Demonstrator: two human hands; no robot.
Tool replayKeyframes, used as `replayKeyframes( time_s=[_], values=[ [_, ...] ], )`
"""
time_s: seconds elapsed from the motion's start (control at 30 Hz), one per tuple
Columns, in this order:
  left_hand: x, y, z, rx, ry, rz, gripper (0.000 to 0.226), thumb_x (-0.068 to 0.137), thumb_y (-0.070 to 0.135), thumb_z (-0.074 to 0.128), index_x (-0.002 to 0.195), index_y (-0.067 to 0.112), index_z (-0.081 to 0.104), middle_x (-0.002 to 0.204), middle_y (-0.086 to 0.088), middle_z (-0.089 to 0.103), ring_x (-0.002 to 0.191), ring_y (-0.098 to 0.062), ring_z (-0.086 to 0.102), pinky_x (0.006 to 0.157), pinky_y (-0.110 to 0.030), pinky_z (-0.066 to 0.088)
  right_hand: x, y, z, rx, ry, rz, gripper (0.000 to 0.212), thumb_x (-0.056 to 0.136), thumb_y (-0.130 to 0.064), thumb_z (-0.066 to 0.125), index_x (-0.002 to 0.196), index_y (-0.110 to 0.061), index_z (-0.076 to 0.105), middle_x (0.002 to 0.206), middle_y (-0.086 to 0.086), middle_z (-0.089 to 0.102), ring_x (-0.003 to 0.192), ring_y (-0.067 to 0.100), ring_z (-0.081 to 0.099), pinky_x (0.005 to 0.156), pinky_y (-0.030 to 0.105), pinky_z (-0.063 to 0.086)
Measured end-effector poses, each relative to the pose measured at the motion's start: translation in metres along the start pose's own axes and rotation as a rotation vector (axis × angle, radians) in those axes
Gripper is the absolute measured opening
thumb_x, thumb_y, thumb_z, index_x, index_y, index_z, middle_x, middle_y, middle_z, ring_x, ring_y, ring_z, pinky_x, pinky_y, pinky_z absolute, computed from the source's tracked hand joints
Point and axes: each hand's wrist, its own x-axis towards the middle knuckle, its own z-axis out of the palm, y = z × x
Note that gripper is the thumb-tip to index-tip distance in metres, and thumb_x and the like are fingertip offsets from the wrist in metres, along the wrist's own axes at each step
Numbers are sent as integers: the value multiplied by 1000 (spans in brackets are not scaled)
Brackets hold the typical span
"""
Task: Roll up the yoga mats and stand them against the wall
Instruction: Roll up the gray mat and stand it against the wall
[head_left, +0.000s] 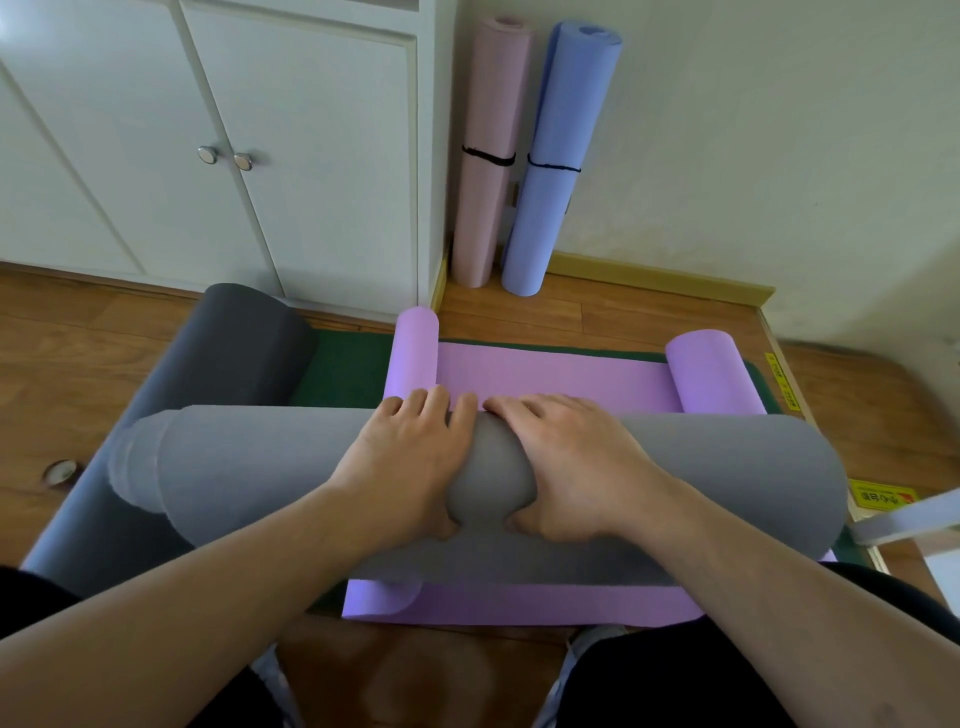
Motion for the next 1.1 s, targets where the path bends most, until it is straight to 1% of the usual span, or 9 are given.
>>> replayKeyframes(
  time_s=[0.17,0.27,0.37,0.47,0.53,0.67,0.83,0.93,1.1],
  values=[
    [3,-16,-18,-192,-58,-23,86,56,70,75,124,27,44,110,9,56,96,-17,59,86,-35,51,-4,-5,2,-139,7,1,124,58,-62,87,157,-24,22,143,3,44,130,27,47,115,43,39],
    [2,-18,-23,-233,-98,-39,84,54,72,75,119,31,44,104,13,56,91,-16,60,78,-32,49,0,-5,4,-133,3,0,114,57,-60,87,150,-25,31,134,1,51,120,27,54,106,43,45],
    [-2,-18,-19,-230,-94,-19,90,56,75,73,128,30,44,115,12,55,103,-17,58,90,-33,49,2,-4,4,-123,27,-6,100,59,-58,81,144,-26,39,129,-1,56,115,26,58,100,44,49],
    [-6,-13,-12,-88,-14,20,115,52,79,72,146,21,38,134,2,48,120,-23,52,106,-39,45,2,0,-1,-48,25,16,94,60,-59,80,140,-30,41,129,-4,60,117,24,60,100,43,49],
    [-4,-6,-8,-8,12,14,113,54,76,75,144,17,39,130,-3,49,117,-27,52,105,-42,45,1,2,-5,11,-6,45,96,58,-62,84,139,-32,42,129,-6,61,116,22,60,100,42,49],
    [2,-11,-9,-17,46,10,88,53,65,75,123,18,51,112,-2,57,98,-27,57,88,-41,50,-1,0,-5,39,4,43,105,63,-66,83,149,-31,35,138,-4,55,123,23,57,106,42,47],
    [3,-28,-20,-122,-59,-33,83,58,76,71,121,28,50,110,9,55,97,-17,55,91,-35,49,-3,-5,1,-120,12,4,133,59,-65,88,161,-24,12,149,3,37,137,28,40,119,44,35],
    [1,-30,-24,-185,-102,-49,85,56,81,71,122,31,49,110,12,54,98,-14,55,93,-34,48,2,-7,3,-128,41,-10,117,63,-56,86,155,-25,21,143,2,45,129,27,49,113,44,42],
    [-6,-21,-17,-106,-26,6,110,54,81,69,145,26,40,134,4,48,121,-22,51,108,-40,43,4,1,0,-36,51,7,102,61,-54,82,148,-31,34,137,-3,57,122,25,58,106,43,47]
  ],
)
